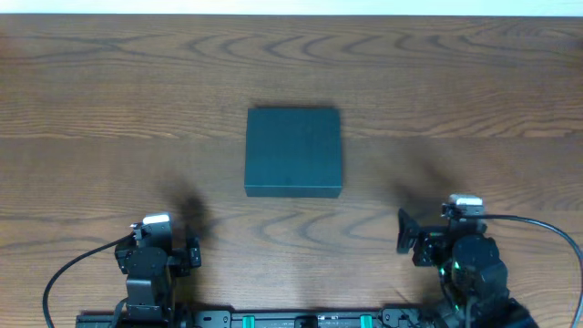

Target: Pack container

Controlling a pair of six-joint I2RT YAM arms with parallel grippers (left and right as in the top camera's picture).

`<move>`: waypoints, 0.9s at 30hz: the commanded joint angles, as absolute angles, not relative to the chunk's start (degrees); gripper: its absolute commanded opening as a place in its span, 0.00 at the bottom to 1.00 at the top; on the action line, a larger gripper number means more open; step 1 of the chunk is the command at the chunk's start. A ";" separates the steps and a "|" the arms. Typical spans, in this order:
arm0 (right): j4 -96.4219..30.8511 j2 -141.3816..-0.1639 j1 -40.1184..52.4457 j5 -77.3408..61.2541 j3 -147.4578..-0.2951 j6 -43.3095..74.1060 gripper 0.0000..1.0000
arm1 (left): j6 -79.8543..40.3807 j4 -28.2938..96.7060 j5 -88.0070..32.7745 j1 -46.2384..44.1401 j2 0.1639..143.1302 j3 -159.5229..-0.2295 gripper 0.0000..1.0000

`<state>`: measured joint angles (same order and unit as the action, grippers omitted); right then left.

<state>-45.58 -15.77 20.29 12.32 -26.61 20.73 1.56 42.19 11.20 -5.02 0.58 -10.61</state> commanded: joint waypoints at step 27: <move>-42.28 -1.74 -3.33 -4.51 -9.28 0.54 0.99 | 2.13 42.30 12.27 -4.78 0.16 -9.69 0.99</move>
<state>-42.26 -3.20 -2.79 -4.01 -9.93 3.57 1.56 42.17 11.40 -5.02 0.58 -10.57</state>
